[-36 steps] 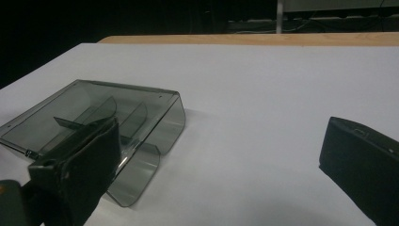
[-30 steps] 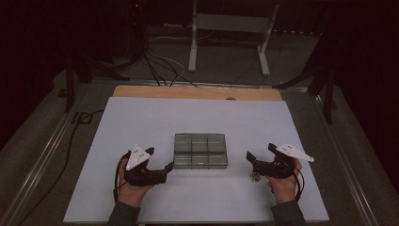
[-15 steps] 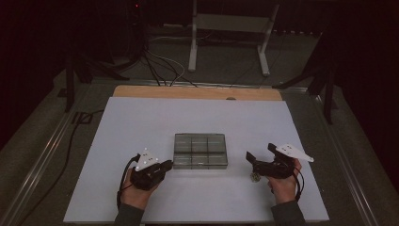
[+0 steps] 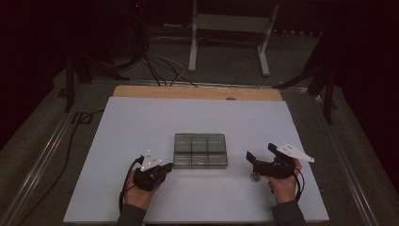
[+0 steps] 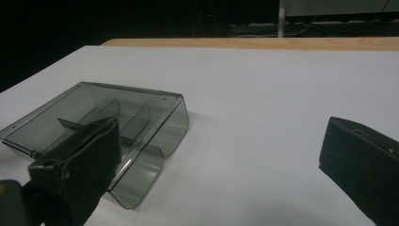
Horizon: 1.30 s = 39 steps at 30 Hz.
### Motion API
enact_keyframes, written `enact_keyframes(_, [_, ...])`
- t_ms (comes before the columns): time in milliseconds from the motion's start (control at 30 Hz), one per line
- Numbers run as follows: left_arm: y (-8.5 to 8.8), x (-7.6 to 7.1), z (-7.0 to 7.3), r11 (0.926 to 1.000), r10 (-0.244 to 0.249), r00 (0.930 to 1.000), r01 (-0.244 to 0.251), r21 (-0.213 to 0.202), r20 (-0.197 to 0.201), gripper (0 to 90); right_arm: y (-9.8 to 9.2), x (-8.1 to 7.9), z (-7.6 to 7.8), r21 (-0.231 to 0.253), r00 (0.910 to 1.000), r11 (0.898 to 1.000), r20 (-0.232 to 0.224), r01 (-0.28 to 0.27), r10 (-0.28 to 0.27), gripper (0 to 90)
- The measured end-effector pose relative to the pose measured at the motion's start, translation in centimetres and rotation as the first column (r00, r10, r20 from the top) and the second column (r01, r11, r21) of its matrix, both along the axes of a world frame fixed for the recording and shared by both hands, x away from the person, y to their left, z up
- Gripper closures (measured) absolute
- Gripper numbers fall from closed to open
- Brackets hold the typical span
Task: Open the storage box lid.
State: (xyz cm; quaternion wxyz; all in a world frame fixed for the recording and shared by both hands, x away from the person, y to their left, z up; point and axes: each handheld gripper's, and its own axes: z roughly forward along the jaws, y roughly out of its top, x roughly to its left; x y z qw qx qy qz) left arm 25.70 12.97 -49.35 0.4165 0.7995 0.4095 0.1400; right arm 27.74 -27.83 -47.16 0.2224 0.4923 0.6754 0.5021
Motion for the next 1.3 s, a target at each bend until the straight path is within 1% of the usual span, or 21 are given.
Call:
enact_keyframes(200, [-0.2,0.15,-0.37,0.9998,0.006,0.9999,-0.006,0.021,-0.01,90.0,0.0,-0.01,0.01,0.001,1.0,1.0,0.002,0.0,0.0,0.1])
enact_keyframes(333, [-0.21,0.17,-0.43,0.9997,0.006,0.9999,-0.006,0.022,-0.012,90.0,0.01,0.01,-0.04,0.001,1.0,1.0,0.001,-0.002,0.002,0.2])
enact_keyframes(500, [-0.36,0.23,-0.65,0.999,0.008,0.9998,-0.007,0.044,-0.02,90.0,0.09,-0.02,-0.05,0.001,1.0,1.0,-0.001,-0.004,0.004,0.2])
enact_keyframes(800, [-0.26,0.39,-0.7,0.9996,0.018,0.9998,-0.018,0.024,-0.009,90.0,0.21,0.02,-0.16,-0.004,1.0,1.0,-0.001,-0.007,0.007,0.2])
enact_keyframes(967, [-0.31,0.41,-0.65,0.9996,0.021,0.9998,-0.021,0.02,-0.006,90.0,0.34,0.02,-0.15,-0.003,0.9999,1.0,0.002,-0.011,0.011,0.2])
enact_keyframes(1167, [-0.45,0.37,-0.34,0.9999,0.016,0.9999,-0.016,0.005,0.006,90.0,0.4,0.01,-0.11,0.003,0.9998,1.0,0.0,-0.018,0.018,0.2])
enact_keyframes(1300, [-0.5,0.44,-0.21,0.9998,0.019,0.9998,-0.019,-0.003,0.006,90.0,0.53,-0.02,-0.05,0.007,0.9996,1.0,0.002,-0.029,0.029,0.2])
